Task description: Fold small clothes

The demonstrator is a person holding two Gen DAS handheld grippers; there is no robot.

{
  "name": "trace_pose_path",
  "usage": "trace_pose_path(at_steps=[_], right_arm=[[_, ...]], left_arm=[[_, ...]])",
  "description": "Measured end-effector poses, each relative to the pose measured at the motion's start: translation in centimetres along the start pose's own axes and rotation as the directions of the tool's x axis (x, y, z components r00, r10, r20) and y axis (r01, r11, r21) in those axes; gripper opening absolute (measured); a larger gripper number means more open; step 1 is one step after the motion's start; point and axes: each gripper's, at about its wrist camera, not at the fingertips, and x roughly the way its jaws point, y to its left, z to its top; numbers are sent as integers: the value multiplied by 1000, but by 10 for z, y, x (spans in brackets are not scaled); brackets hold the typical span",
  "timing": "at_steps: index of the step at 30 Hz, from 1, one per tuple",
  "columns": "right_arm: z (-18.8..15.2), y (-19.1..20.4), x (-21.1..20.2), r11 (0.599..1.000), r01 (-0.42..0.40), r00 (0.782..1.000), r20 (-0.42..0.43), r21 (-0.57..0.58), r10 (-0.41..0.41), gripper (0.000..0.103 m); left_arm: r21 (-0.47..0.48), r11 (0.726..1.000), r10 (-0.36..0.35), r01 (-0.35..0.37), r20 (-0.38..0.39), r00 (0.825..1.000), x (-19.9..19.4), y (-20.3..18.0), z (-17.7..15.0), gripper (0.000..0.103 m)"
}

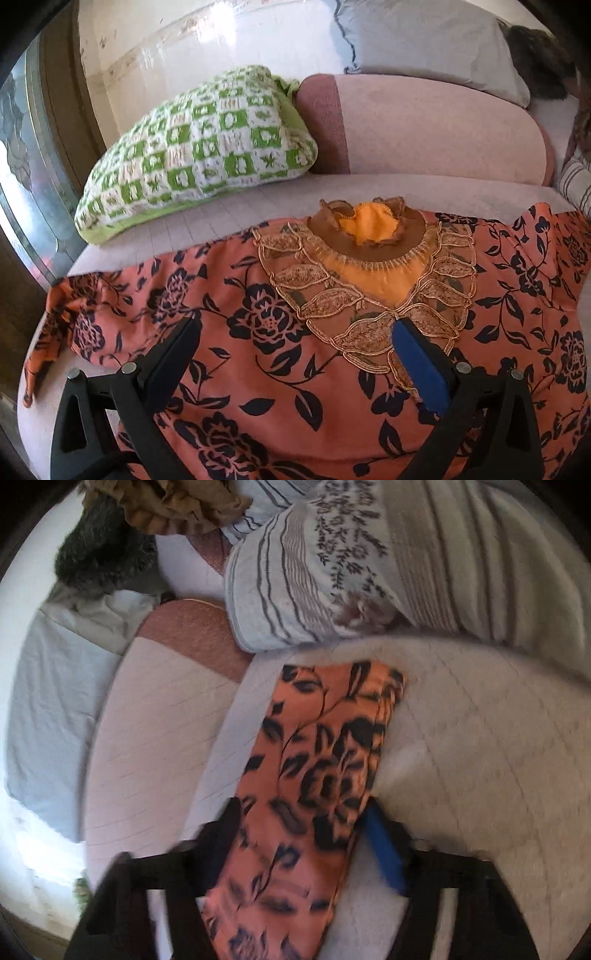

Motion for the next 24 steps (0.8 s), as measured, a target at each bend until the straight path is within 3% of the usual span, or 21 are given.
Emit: trace_pose_path(at_steps=[2,5,8,11,14,17,20,21,23,24], right_arm=[[7,-3,10,999,32,999,-12,3,-32,9],[2,-2,-8,998,-43,999,26,45,42,8],[-17,26,-47,982,-189,980,61,-6,189,8],[-50,71,-90,946,-314,948,27,-80,317,8],[-102,130,-133,887,-426,904,-56,-176,423,8],[-166,187,-161,830,-495,869,-165,-258,467,8],[-248,240,-171,773,-539,839,-294,-334,457,8],[-290,257,-168,751,-553,827,-351,-361,439,8],[-338,277,-155,734,-556,818,-412,-390,401,10],[-378,286,-142,735,-551,810,-465,-395,358,12]], left_arm=[[-23,1000,0,0,-9,1000,1,5,1,103],[-65,998,8,-8,1,1000,-5,17,5,103],[-123,992,17,-13,32,999,-19,36,13,103],[-177,984,41,-30,61,997,-34,60,21,103],[-223,973,70,-51,79,994,-47,84,26,103],[-255,962,121,-97,82,989,-52,113,28,103],[-299,941,180,-159,45,983,-47,146,25,103],[-324,932,183,-164,31,983,-45,157,23,103],[-383,908,180,-170,-10,984,-38,185,18,103],[-406,897,179,-176,-30,983,-34,196,16,103]])
